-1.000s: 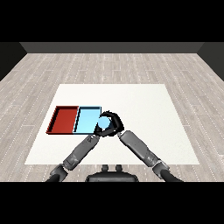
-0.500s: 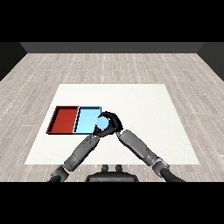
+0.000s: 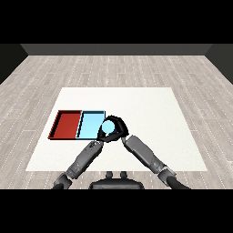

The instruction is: Pick the blue can and put it in the blue box

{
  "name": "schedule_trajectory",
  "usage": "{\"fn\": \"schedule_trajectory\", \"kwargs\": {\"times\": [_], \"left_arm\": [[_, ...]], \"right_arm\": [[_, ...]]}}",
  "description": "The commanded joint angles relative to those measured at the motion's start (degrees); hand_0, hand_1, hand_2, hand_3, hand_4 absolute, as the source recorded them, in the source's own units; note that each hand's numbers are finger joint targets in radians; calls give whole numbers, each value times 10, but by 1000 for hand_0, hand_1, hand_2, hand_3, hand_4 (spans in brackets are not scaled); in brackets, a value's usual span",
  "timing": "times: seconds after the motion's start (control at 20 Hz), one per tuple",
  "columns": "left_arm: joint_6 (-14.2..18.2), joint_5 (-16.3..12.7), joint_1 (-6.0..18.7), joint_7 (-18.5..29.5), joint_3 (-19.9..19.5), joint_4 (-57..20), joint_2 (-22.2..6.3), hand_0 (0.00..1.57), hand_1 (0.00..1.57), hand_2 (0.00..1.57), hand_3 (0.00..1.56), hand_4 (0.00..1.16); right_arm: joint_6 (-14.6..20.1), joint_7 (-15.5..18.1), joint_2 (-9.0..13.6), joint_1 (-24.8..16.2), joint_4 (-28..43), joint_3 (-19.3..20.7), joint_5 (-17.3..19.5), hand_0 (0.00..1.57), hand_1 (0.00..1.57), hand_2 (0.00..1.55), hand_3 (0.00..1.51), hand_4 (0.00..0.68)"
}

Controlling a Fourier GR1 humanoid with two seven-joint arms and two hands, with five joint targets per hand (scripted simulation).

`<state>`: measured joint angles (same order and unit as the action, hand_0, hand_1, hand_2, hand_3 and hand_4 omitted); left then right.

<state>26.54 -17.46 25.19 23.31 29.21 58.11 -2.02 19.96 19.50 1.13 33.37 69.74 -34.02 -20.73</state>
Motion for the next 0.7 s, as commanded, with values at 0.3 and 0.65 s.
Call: {"fn": "schedule_trajectory", "kwargs": {"times": [0.3,0.65], "left_arm": [[-7,-24,21,9,-9,-37,20,1571,1571,1516,1448,1097],[-6,-10,37,25,-6,-66,20,1571,1571,1558,1487,1136]], "right_arm": [[-26,-32,-11,-24,20,28,1,0,0,0,0,0],[-35,-52,6,-58,81,40,9,0,0,0,0,0]]}}
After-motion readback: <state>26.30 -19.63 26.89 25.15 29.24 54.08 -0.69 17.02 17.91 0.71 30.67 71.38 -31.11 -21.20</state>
